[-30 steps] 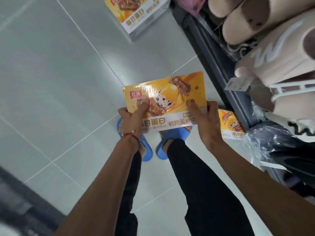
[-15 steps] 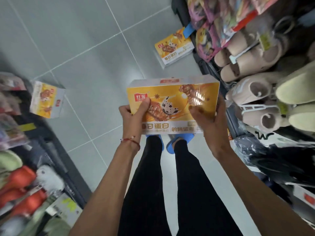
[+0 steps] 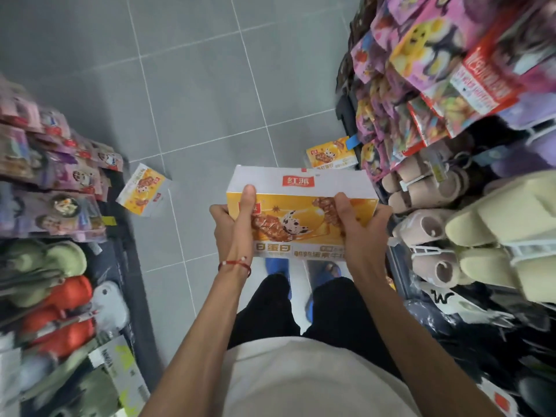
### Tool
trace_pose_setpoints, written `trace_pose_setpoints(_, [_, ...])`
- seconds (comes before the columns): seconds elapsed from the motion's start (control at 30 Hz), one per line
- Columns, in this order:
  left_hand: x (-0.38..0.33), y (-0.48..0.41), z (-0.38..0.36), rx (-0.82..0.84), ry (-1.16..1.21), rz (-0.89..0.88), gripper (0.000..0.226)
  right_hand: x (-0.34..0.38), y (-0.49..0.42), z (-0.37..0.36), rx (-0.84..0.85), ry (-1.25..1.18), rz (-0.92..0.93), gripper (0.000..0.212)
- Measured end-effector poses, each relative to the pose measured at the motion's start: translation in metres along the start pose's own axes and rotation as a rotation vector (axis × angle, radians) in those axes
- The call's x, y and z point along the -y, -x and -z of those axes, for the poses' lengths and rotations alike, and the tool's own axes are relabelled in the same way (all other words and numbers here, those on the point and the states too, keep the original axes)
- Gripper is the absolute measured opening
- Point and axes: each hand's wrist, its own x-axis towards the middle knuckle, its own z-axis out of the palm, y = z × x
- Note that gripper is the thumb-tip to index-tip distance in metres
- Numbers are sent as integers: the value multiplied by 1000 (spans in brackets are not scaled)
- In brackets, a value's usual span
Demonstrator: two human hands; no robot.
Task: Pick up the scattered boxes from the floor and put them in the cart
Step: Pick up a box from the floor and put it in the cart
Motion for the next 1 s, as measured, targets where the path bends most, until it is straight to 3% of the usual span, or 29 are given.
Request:
trace_pose_setpoints(0.43, [40, 105, 7, -310, 161, -216, 52, 16, 24, 48, 411, 84, 247, 55])
trace_pose_setpoints(0.77, [123, 209, 35, -655, 359, -163, 46, -16, 83, 60, 762, 182, 375, 56])
trace_pose_setpoints(1.0, [206, 310, 64, -922, 539, -108, 44, -61, 177, 68, 1067, 281, 440, 55])
